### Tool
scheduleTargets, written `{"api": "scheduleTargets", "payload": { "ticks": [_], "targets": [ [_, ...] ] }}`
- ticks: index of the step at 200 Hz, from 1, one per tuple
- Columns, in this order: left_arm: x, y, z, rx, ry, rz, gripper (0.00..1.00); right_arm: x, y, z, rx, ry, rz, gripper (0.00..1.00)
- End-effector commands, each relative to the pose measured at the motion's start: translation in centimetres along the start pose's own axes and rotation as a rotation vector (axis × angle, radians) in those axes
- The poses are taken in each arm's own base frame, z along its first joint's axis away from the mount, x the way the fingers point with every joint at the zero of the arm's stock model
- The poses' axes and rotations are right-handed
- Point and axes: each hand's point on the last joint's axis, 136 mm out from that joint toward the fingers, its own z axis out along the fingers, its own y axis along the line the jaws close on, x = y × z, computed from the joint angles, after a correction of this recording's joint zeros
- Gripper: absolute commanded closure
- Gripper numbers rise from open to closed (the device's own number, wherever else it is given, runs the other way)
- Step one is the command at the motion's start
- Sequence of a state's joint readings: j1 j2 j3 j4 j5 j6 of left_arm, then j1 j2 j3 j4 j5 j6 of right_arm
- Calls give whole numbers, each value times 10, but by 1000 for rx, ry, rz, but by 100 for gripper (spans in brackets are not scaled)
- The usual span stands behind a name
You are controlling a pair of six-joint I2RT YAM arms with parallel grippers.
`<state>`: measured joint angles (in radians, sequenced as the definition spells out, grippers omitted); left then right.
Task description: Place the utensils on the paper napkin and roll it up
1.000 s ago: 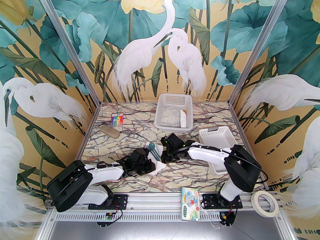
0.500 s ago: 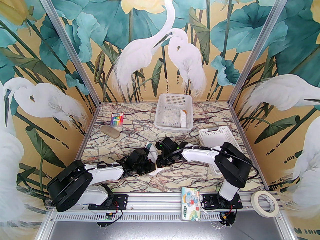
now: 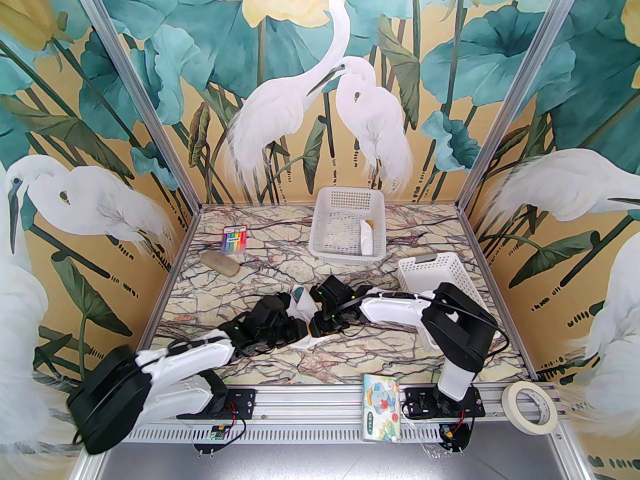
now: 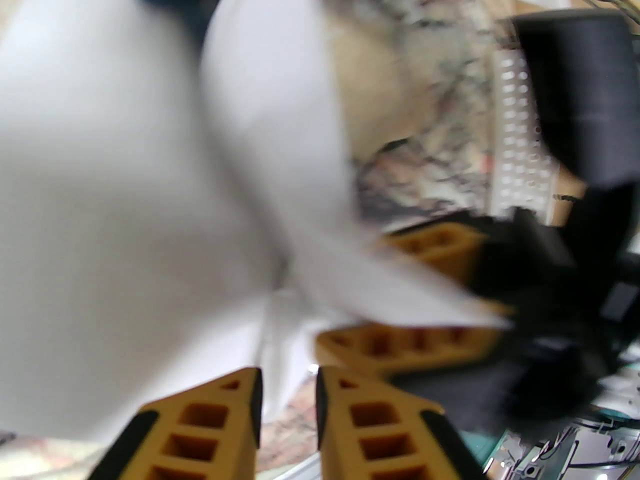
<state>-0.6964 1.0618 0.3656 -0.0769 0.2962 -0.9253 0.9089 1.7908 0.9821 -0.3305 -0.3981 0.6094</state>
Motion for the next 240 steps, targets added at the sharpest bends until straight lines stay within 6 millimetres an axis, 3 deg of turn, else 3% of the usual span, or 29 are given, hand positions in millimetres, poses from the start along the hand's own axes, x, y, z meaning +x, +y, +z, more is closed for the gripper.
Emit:
{"api": "scheduleTargets", "payload": {
  "ticks": [1, 41, 67, 144, 184, 240],
  "targets": [
    [-9, 13, -21, -47, -58, -14, 66, 3, 0, 6, 3, 20, 13, 68],
    [-33, 5, -50, 12, -172, -49, 50, 4, -1, 5, 9, 20, 13, 68],
    [-34, 3, -41, 29, -138, -65, 39, 4, -2, 5, 13, 21, 12, 68],
    [-56, -2, -14, 22, -149, -108, 29, 4, -3, 5, 20, 19, 12, 68],
    [-66, -10, -5, 50, -156, -140, 29, 5, -4, 6, 21, 22, 13, 68],
    [-56, -4, 13, 24, -63, -137, 44, 6, -5, 6, 25, 24, 15, 68]
  ]
}}
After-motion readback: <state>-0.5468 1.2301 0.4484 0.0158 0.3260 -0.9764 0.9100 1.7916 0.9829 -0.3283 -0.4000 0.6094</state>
